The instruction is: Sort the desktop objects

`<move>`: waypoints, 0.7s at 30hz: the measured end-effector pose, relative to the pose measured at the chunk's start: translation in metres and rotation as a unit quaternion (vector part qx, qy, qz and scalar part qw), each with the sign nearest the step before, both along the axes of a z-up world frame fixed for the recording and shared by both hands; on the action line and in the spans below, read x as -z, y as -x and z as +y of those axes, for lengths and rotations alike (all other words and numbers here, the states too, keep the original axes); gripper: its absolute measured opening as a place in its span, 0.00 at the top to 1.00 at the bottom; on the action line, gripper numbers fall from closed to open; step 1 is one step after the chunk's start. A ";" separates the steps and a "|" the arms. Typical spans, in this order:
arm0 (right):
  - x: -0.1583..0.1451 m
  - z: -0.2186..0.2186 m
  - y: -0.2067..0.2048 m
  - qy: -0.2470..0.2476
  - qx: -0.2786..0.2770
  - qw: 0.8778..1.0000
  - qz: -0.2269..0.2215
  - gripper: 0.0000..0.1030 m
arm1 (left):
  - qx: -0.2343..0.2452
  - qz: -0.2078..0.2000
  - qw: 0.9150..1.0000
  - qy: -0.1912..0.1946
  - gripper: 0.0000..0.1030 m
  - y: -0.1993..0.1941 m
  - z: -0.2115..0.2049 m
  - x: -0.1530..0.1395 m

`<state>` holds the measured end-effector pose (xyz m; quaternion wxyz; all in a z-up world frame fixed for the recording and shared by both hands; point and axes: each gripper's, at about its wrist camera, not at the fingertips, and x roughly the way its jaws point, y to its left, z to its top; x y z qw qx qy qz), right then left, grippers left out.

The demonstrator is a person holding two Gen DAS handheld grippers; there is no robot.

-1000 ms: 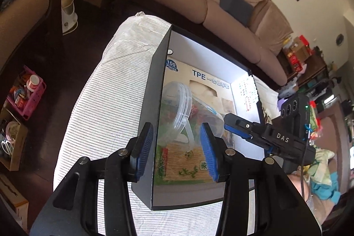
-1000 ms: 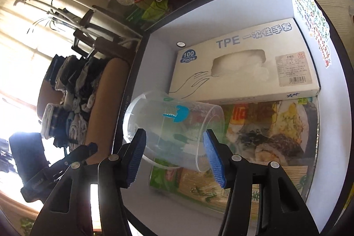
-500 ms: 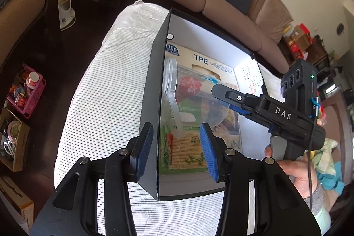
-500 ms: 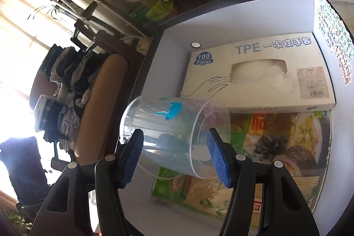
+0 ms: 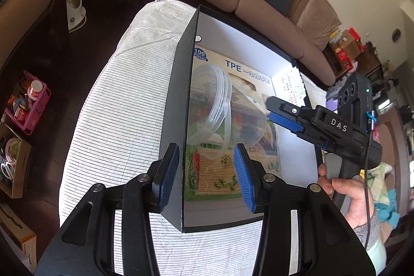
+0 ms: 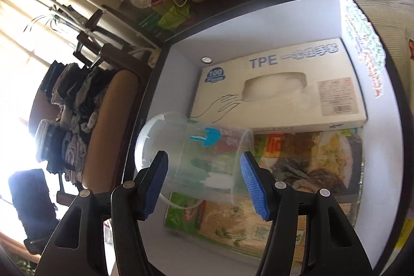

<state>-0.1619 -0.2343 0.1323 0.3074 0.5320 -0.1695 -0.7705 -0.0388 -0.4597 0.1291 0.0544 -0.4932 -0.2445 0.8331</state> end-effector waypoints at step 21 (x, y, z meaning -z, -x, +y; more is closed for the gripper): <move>-0.077 0.097 -0.023 0.011 -0.035 0.996 0.080 0.39 | 0.078 -0.050 0.990 0.102 0.55 0.088 0.103 -0.004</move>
